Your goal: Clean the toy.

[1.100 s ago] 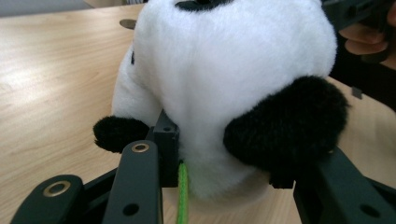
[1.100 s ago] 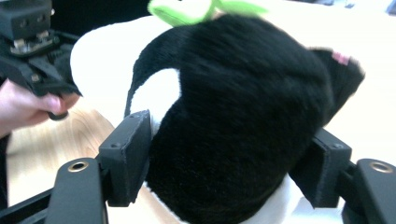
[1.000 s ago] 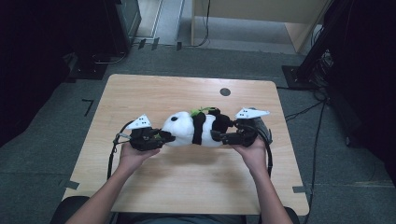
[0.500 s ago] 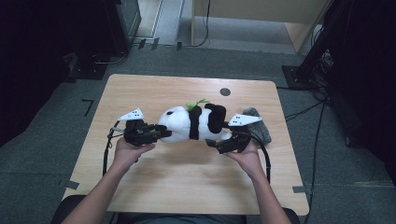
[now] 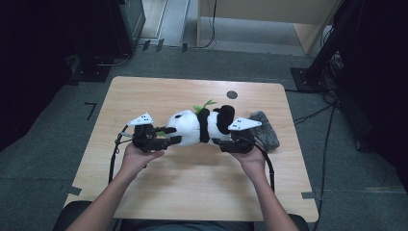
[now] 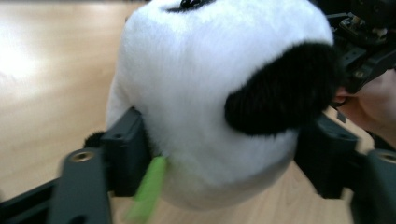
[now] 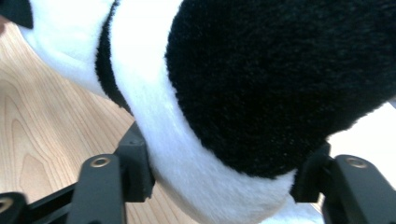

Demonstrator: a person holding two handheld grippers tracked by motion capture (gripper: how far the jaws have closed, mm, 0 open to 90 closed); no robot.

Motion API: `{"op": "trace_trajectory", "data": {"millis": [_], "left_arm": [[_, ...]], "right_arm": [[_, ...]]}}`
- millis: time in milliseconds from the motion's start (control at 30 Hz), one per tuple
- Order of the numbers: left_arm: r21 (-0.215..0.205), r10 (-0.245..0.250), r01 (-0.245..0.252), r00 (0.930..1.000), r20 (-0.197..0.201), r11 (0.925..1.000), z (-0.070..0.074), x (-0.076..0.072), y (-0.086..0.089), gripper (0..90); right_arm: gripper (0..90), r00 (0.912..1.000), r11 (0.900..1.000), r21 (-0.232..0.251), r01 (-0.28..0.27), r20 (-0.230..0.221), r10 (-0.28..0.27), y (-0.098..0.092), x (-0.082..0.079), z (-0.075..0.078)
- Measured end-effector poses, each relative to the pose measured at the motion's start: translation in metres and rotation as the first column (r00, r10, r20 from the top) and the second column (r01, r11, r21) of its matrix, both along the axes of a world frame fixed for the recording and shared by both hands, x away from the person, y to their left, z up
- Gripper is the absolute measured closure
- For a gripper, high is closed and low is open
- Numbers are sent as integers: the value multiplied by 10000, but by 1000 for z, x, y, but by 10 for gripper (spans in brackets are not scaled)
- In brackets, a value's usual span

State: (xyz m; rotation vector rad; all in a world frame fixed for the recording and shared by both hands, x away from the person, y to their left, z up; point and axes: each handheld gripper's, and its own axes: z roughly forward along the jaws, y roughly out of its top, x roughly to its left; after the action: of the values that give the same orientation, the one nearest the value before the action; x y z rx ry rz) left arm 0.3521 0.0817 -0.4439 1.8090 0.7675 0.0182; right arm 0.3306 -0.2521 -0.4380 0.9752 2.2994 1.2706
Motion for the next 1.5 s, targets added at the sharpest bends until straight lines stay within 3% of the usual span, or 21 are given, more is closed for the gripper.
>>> {"op": "trace_trajectory", "data": {"millis": [67,167,267,367,467,600,667,767,867,967,1133,1233,1367,1500], "left_arm": [[-159,-31,38,9991,434,9999,0,-1,1,206],[219,149,-173,9940,1083,9996,2,-3,4,193],[643,430,-503,9930,1101,9967,1,-1,9,196],[223,240,-262,9953,938,9994,-3,0,14,199],[628,-51,-17,9941,1085,9980,-7,-2,9,200],[652,-72,3,9944,1050,9979,-9,-5,-2,177],[664,-299,214,9911,1298,9976,-11,-6,-5,125],[638,-568,482,9883,1419,9968,-14,-9,-10,121],[1326,-272,47,9854,1680,9912,-17,-13,-18,106],[1422,-162,-28,9911,1318,9898,-20,-11,-17,175],[1478,-23,-138,9941,1089,9889,-16,-12,-17,361],[1378,-55,-75,9956,937,9904,-12,-12,-15,470],[960,-93,27,9976,684,9954,-5,-11,-8,519],[603,-96,57,9979,641,9982,6,-8,3,549]], "right_arm": [[418,9997,9995,301,100,-236,-93,-5,0,4],[427,9981,9985,442,335,-536,-311,-14,1,8],[432,9952,9957,587,721,-707,-679,-27,1,11],[431,9888,9865,1222,1088,-1148,-949,-40,1,13],[427,9825,9771,1668,1319,-1528,-1066,-46,0,16],[419,9834,9796,1702,1068,-1637,-788,-42,-3,18],[415,9809,9794,1781,951,-1846,-617,-35,-5,19],[405,9742,9769,1952,867,-2215,-422,-27,-6,18],[400,9601,9733,2177,722,-2794,-88,-15,-6,16],[396,9652,9811,1827,639,-2610,-143,-7,-8,17],[363,9662,9808,1830,680,-2572,-190,-8,-7,15],[304,9753,9858,1569,598,-2194,-243,-6,-7,16],[229,9866,9834,1776,380,-1630,-87,-11,-8,17],[174,9921,9747,2202,-380,-1086,632,-20,-7,13]]}}
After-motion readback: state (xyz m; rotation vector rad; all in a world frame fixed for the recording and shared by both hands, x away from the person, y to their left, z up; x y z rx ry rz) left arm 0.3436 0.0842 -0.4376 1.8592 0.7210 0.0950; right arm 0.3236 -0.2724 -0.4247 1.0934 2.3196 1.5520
